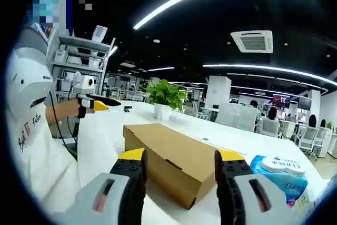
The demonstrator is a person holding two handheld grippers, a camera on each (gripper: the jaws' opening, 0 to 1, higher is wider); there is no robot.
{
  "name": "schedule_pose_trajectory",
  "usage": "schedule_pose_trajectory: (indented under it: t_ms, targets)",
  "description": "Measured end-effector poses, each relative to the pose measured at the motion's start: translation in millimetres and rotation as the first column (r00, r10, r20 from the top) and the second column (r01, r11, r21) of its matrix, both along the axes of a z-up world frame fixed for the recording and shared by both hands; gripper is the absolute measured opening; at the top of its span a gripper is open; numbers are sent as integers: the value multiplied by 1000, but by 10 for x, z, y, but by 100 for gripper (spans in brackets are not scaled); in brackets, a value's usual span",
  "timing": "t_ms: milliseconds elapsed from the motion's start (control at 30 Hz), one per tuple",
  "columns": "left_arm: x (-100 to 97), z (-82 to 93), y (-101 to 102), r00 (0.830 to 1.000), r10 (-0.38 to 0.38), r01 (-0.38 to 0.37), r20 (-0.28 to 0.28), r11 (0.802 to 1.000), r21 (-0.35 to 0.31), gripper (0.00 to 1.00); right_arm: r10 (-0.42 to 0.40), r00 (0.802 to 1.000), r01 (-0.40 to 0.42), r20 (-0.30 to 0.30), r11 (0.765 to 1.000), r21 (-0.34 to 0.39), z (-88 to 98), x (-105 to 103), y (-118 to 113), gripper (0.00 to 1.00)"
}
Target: Operate the shoe box by opening the lid, removing the specified soft item, and placing it in the target area until the item is outside and the box remains undamaged.
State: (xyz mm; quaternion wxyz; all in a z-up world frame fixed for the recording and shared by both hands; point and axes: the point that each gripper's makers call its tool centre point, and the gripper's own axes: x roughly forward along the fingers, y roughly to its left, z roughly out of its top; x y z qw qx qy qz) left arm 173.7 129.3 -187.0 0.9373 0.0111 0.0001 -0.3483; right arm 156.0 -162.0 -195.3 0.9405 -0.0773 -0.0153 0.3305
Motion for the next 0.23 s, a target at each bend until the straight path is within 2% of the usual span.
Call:
schedule_pose_trajectory:
  t_ms: [233]
  targets:
    - [-23,26,-7,1000,2,-2,14,1000,4,64,-7,1000,7,-5,1000,21,-22,-12,-15,58]
